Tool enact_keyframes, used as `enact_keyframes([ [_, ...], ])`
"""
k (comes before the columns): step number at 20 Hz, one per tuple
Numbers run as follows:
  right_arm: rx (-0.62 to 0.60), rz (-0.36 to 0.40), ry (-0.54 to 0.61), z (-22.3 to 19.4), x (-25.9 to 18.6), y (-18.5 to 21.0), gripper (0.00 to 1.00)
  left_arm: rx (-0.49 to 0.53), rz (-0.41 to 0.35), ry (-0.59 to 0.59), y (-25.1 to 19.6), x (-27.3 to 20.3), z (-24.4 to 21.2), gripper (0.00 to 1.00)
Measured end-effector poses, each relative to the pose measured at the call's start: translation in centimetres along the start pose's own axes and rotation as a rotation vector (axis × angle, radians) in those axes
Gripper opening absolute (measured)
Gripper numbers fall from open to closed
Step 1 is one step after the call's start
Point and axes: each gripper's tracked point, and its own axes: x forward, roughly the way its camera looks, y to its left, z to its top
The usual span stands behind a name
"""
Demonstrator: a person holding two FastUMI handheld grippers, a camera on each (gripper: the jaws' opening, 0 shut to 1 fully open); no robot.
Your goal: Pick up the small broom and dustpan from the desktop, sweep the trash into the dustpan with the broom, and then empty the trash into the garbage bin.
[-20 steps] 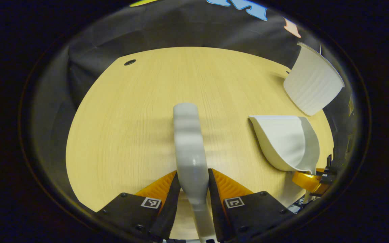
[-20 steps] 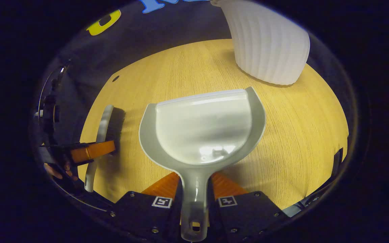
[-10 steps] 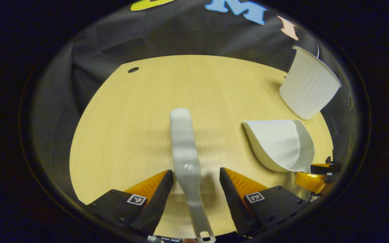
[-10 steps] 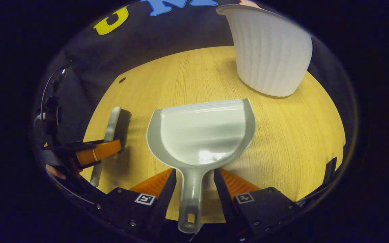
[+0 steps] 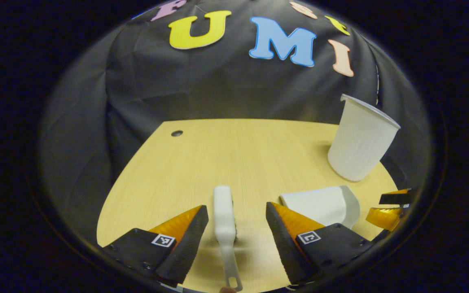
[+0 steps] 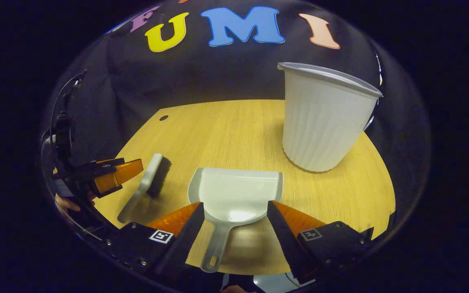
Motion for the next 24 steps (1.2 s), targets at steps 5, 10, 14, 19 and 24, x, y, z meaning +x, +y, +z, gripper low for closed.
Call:
enact_keyframes([
  [5,-0.109,-0.058,-0.258,4.5,-2.1,-2.1,0.96,-0.023,-0.003,-0.255,-0.9,-3.7,5.6,0.93],
  [10,-0.165,-0.125,-0.476,6.7,-3.0,-2.5,0.96,-0.024,-0.017,-0.436,-2.1,-6.2,10.4,0.93],
  [14,-0.169,-0.159,-0.568,7.6,-3.2,-2.8,0.95,-0.025,-0.024,-0.515,-2.6,-8.1,12.3,0.96],
  [19,-0.144,-0.181,-0.602,8.0,-3.1,-3.0,0.96,0.000,-0.029,-0.595,-2.5,-10.1,14.5,0.96],
  [24,-0.124,-0.206,-0.642,8.5,-3.5,-3.0,0.95,0.009,-0.049,-0.629,-2.5,-11.0,15.4,0.96],
])
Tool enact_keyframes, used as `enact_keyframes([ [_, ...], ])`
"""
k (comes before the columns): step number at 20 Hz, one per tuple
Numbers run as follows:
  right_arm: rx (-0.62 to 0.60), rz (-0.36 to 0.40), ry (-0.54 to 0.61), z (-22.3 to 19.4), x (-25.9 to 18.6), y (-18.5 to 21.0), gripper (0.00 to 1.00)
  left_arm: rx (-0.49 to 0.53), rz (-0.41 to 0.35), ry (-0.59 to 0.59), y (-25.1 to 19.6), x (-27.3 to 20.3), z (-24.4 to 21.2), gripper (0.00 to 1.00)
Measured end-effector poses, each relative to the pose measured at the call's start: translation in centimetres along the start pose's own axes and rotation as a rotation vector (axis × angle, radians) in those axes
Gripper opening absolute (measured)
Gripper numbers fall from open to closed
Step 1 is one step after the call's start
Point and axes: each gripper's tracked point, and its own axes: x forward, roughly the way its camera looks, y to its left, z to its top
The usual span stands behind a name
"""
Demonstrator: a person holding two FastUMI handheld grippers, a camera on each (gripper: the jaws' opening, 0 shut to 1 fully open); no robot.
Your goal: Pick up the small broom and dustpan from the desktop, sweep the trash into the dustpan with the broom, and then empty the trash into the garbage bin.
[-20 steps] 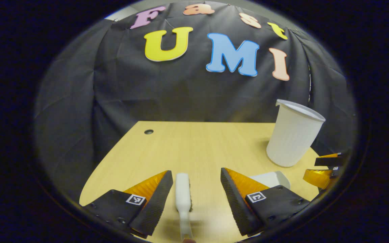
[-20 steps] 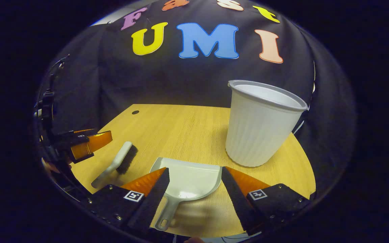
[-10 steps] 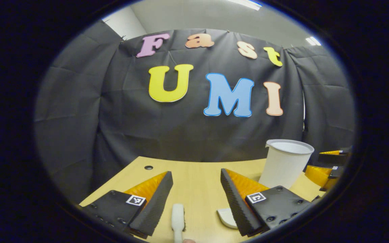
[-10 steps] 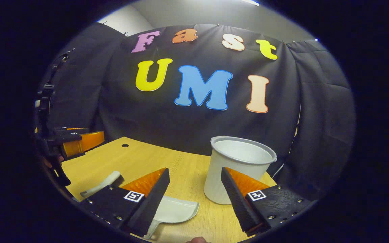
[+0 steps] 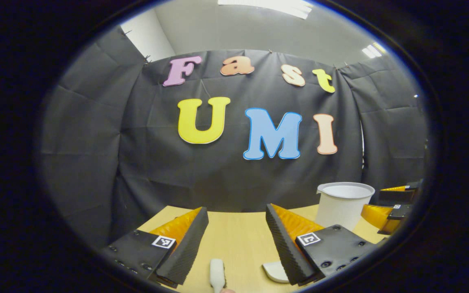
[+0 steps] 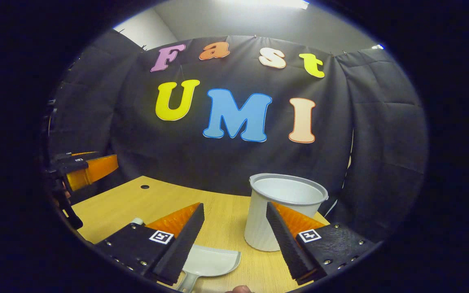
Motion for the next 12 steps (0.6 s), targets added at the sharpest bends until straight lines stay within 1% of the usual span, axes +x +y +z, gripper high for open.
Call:
enact_keyframes([
  [2,-0.002,-0.018,-0.005,0.6,-0.4,-0.1,0.96,0.005,-0.006,-0.006,0.0,0.2,0.3,0.96],
  [3,-0.001,-0.025,-0.008,0.9,-0.5,-0.1,0.96,0.005,-0.009,-0.004,-0.2,0.2,0.3,0.93],
  [4,0.000,-0.033,-0.014,1.1,-0.3,-0.2,0.96,0.005,-0.012,-0.005,-0.1,0.2,0.2,0.93],
  [5,-0.004,-0.042,-0.017,1.4,-0.2,-0.3,0.96,0.003,-0.019,-0.002,-0.2,0.4,0.2,0.93],
  [6,-0.008,-0.050,-0.019,1.6,-0.2,-0.3,0.96,-0.002,-0.018,0.001,0.0,0.5,0.1,0.96],
  [7,-0.011,-0.057,-0.023,1.8,-0.3,-0.4,0.96,-0.011,-0.023,0.006,0.1,0.7,0.0,0.93],
  [8,-0.011,-0.064,-0.024,2.0,-0.5,-0.3,0.96,-0.019,-0.020,0.012,0.2,0.9,-0.1,0.93],
  [9,-0.011,-0.069,-0.027,2.0,-0.7,-0.4,0.95,-0.027,-0.021,0.016,0.5,1.1,0.0,0.96],
  [12,-0.019,-0.085,-0.030,2.6,-1.1,-0.7,0.96,-0.017,-0.025,0.013,0.7,1.6,0.6,0.96],
])
